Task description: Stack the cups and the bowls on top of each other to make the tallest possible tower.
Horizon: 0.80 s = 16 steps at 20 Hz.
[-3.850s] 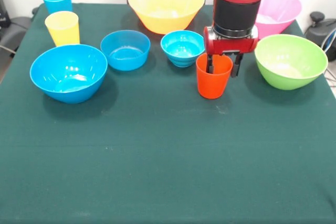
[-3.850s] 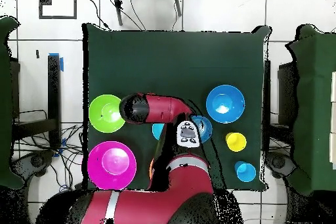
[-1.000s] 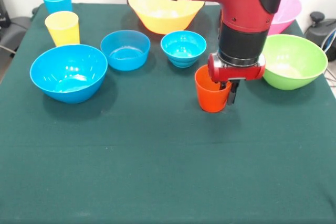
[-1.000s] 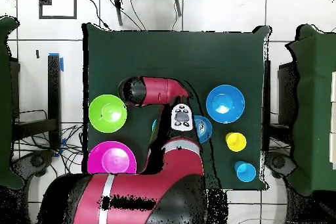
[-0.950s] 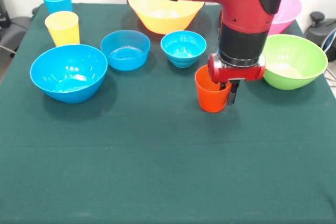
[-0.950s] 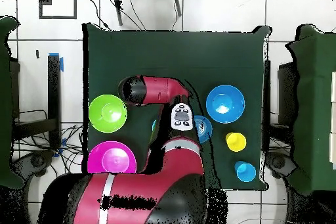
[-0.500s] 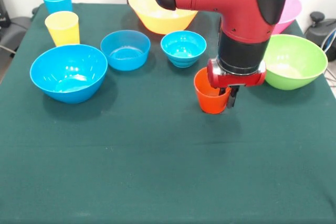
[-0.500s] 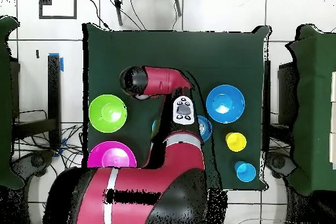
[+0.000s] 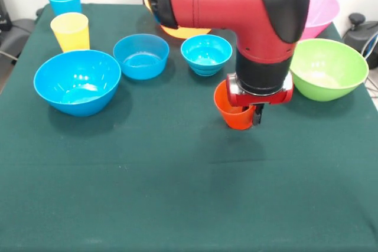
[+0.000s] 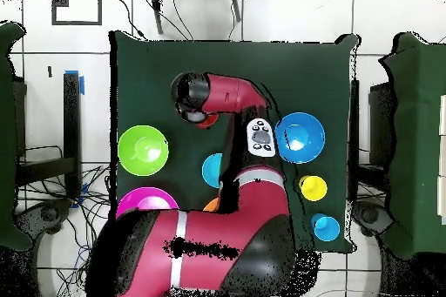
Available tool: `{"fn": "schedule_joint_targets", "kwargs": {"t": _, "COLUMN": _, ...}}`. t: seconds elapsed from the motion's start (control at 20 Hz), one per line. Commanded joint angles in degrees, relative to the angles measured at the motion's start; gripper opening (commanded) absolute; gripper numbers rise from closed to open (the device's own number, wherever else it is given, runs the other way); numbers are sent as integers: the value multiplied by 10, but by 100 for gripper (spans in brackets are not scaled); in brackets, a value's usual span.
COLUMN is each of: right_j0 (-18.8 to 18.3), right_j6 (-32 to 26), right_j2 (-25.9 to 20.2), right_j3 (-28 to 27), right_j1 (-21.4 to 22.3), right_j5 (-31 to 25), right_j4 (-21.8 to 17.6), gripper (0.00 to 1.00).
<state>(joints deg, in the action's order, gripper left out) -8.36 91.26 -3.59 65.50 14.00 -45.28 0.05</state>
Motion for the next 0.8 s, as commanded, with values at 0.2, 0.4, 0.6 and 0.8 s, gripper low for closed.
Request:
{"fn": "schedule_joint_targets", "kwargs": {"t": 0.2, "right_j0": -53, "right_j6": -75, "right_j2": -96, "right_j3": -138, "right_j1": -138, "right_j5": 113, "right_j4": -48, "gripper": 0}}
{"fn": "schedule_joint_targets", "kwargs": {"t": 0.4, "right_j0": -41, "right_j6": -59, "right_j2": -81, "right_j3": -160, "right_j1": -117, "right_j5": 52, "right_j4": -60, "gripper": 0}}
{"fn": "schedule_joint_targets", "kwargs": {"t": 0.6, "right_j0": -21, "right_j6": -19, "right_j2": -55, "right_j3": -143, "right_j1": -54, "right_j5": -37, "right_j4": -51, "gripper": 0}}
{"fn": "schedule_joint_targets", "kwargs": {"t": 0.8, "right_j0": -4, "right_j6": 0, "right_j2": -46, "right_j3": -127, "right_j1": -14, "right_j5": -73, "right_j4": -43, "gripper": 0}}
